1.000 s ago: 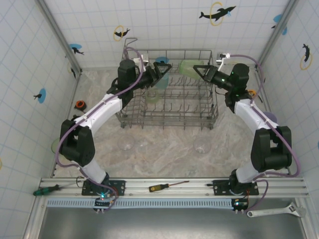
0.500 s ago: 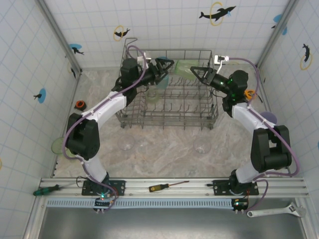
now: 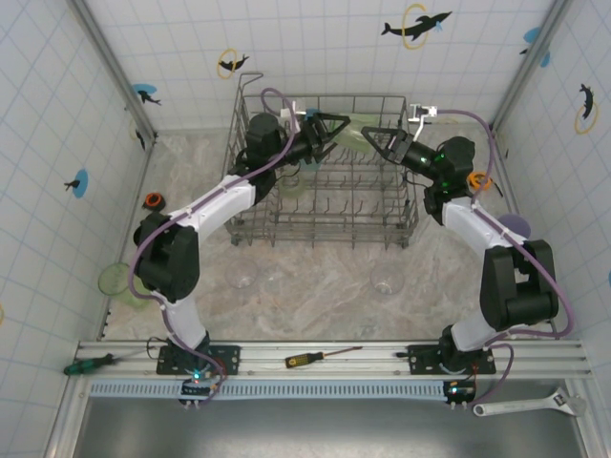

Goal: Load the cups into the dish rack

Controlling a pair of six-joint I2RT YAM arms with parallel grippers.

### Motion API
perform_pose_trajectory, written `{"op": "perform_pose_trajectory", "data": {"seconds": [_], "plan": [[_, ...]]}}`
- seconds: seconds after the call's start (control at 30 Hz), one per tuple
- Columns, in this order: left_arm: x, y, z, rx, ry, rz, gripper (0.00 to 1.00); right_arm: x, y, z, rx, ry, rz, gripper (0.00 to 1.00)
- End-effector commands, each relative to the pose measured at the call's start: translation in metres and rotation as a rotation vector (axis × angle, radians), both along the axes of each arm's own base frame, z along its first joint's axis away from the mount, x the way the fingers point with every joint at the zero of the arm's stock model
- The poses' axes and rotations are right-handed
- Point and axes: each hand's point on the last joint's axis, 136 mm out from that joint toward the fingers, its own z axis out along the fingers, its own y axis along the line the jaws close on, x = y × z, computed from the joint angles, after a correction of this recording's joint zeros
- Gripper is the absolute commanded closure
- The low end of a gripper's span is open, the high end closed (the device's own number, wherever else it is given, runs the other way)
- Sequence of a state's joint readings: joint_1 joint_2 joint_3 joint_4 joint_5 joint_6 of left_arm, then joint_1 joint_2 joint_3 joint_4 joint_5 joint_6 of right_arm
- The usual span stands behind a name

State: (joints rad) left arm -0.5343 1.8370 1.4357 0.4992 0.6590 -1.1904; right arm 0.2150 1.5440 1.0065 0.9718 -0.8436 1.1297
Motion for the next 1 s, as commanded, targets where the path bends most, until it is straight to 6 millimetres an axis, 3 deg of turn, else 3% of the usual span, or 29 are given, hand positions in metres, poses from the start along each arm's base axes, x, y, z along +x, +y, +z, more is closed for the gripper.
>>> {"op": "perform_pose_trajectory", "data": {"seconds": [0.0, 0.17, 0.27, 0.33, 0.4, 0.7, 0.97], "plan": [[0.002, -0.004, 0.020, -0.044, -0.044, -0.010, 0.02, -0.011, 0.002, 0.016, 0.011, -0.091, 0.028, 1.00], [0.006, -0.003, 0.018, -0.046, -0.046, 0.008, 0.03, -0.012, 0.002, 0.012, 0.007, -0.092, 0.025, 1.00], [0.007, -0.005, 0.017, -0.062, -0.043, 0.005, 0.11, -0.013, 0.001, 0.009, 0.004, -0.087, 0.027, 1.00], [0.008, -0.006, 0.016, -0.066, -0.047, 0.005, 0.28, -0.011, -0.001, 0.007, 0.004, -0.081, 0.022, 1.00], [0.008, -0.008, 0.014, -0.066, -0.049, 0.007, 0.36, -0.009, -0.003, 0.005, 0.005, -0.073, 0.015, 1.00], [0.013, -0.012, 0.006, -0.081, -0.058, 0.013, 1.00, 0.001, -0.012, 0.001, 0.003, -0.045, -0.020, 0.99], [0.015, -0.025, 0.005, -0.095, -0.066, -0.008, 1.00, 0.009, -0.016, -0.006, -0.006, -0.031, -0.031, 1.00]]}}
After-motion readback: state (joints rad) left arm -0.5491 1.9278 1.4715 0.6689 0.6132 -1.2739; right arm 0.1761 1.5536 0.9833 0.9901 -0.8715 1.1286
